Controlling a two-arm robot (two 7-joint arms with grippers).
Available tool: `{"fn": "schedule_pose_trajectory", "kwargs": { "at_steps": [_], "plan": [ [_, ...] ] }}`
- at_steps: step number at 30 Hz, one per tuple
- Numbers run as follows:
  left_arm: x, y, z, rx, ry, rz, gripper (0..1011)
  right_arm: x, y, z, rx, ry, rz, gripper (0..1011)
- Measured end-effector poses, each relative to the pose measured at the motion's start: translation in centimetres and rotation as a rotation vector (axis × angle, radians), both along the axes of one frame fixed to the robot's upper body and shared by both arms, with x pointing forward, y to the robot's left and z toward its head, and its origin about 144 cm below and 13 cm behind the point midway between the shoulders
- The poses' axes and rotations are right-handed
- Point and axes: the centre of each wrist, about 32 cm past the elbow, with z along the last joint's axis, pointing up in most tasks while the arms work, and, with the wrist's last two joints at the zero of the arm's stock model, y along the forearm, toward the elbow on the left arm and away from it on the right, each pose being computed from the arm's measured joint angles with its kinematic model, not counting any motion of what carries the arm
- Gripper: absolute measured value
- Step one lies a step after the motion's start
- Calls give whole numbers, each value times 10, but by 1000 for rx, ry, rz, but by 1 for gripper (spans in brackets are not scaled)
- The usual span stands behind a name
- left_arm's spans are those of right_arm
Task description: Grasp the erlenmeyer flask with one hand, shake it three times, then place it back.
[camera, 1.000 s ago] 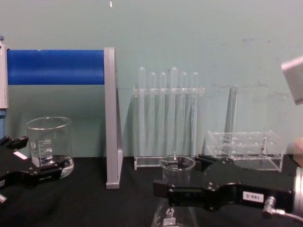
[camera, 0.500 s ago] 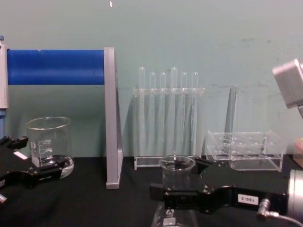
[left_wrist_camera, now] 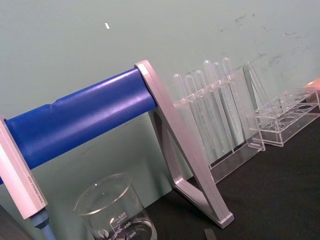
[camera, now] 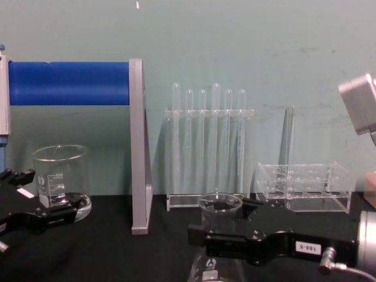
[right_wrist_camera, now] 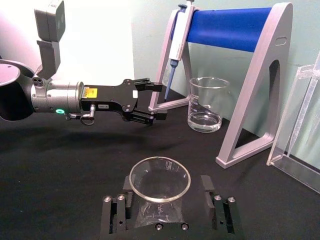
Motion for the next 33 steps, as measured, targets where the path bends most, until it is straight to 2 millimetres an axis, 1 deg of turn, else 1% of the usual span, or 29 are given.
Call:
{"fn": "schedule_pose_trajectory", "kwargs": {
  "at_steps": [2, 6, 9, 10, 11, 15, 21, 25, 28, 29, 31, 33],
  "plan": [
    [0, 0, 0, 0, 0, 0, 1001, 0, 0, 0, 0, 0, 0, 797],
    [0, 0, 0, 0, 0, 0, 1001, 0, 0, 0, 1, 0, 0, 684],
    [0, 0, 0, 0, 0, 0, 1001, 0, 0, 0, 1, 0, 0, 562],
    [0, 0, 0, 0, 0, 0, 1001, 0, 0, 0, 1, 0, 0, 542],
    [0, 0, 0, 0, 0, 0, 1001, 0, 0, 0, 1, 0, 0, 482],
    [0, 0, 0, 0, 0, 0, 1001, 0, 0, 0, 1, 0, -1, 449],
    [0, 0, 0, 0, 0, 0, 1001, 0, 0, 0, 2, 1, -2, 449],
    [0, 0, 0, 0, 0, 0, 1001, -1, -1, 4, 5, -9, -8, 449],
    [0, 0, 0, 0, 0, 0, 1001, -2, -2, 12, 6, -29, -16, 449],
    [0, 0, 0, 0, 0, 0, 1001, -2, -2, 12, 6, -29, -16, 449],
    [0, 0, 0, 0, 0, 0, 1001, -2, -2, 22, 6, -49, -19, 449],
    [0, 0, 0, 0, 0, 0, 1001, -2, -2, 27, 6, -61, -22, 449]
  ]
}}
